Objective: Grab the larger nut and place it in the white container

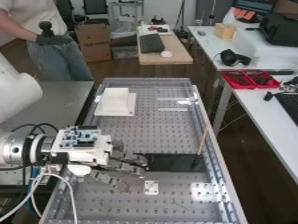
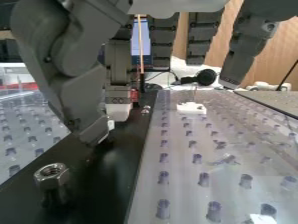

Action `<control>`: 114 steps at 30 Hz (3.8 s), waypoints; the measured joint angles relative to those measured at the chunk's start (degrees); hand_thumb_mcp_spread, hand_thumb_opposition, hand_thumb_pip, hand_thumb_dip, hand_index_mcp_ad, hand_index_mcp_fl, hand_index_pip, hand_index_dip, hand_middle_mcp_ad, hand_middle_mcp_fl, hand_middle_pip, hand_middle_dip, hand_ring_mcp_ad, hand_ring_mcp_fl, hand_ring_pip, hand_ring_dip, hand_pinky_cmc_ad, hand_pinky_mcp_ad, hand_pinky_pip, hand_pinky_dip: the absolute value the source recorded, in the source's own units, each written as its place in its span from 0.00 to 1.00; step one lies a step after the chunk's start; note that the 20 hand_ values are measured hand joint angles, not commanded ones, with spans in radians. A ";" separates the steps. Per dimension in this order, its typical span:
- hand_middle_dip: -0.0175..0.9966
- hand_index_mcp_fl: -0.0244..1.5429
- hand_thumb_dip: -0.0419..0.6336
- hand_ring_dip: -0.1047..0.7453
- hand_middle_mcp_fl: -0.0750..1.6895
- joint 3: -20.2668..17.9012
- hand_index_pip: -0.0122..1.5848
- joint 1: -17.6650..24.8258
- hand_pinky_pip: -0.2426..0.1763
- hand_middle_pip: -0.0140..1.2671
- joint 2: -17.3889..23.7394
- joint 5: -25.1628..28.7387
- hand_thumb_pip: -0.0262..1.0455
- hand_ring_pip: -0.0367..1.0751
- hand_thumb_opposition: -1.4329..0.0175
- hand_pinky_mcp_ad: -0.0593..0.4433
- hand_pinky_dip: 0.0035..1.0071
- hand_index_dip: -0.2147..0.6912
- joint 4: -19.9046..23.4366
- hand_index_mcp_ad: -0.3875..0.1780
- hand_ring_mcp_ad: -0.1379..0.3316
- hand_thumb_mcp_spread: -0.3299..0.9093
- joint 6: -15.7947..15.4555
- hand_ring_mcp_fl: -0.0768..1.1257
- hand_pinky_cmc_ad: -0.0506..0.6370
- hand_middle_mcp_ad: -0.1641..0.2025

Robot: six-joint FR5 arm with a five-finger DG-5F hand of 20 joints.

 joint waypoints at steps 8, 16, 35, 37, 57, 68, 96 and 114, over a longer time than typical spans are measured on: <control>0.26 0.10 0.32 0.31 0.04 0.71 0.98 0.07 0.37 0.11 -0.34 -0.60 0.69 0.13 0.38 0.77 0.58 0.27 -1.02 0.34 0.62 0.57 -0.55 0.06 0.62 0.63; 0.26 0.10 0.32 0.31 0.04 1.72 0.98 0.07 0.36 0.11 -0.70 -1.15 0.69 0.13 0.38 0.74 0.58 0.27 -2.54 0.34 0.62 0.57 -1.63 0.06 0.61 0.63; 0.26 0.12 0.36 0.31 0.04 3.00 0.98 0.36 0.37 0.11 -1.43 -1.32 0.70 0.13 0.39 0.74 0.57 0.28 -4.14 0.33 0.61 0.56 -2.84 0.06 0.62 0.62; 0.26 0.13 0.36 0.31 0.04 3.16 0.98 0.34 0.37 0.11 -1.52 -1.42 0.70 0.13 0.39 0.74 0.57 0.28 -4.19 0.33 0.60 0.55 -2.80 0.06 0.62 0.62; 0.26 0.34 0.34 0.31 0.05 2.91 0.95 0.28 0.37 0.12 -0.58 -2.53 0.57 0.13 0.34 0.74 0.55 0.27 -3.12 0.39 0.59 0.55 -1.44 0.06 0.62 0.62; 0.26 0.35 0.27 0.32 0.05 2.16 0.95 2.04 0.37 0.12 3.74 -5.44 0.57 0.13 0.35 0.74 0.55 0.32 -2.22 0.39 0.59 0.55 0.10 0.06 0.61 0.62; 0.27 0.34 0.27 0.32 0.05 1.21 0.95 10.22 0.40 0.12 9.19 -13.70 0.57 0.13 0.35 0.74 0.35 0.42 -8.91 0.39 0.61 0.55 -0.71 0.06 0.61 0.61; 0.27 0.33 0.27 0.32 0.05 0.88 0.97 15.46 0.40 0.12 8.98 -15.72 0.57 0.13 0.34 0.74 0.33 0.45 -7.35 0.39 0.57 0.55 2.40 0.06 0.60 0.63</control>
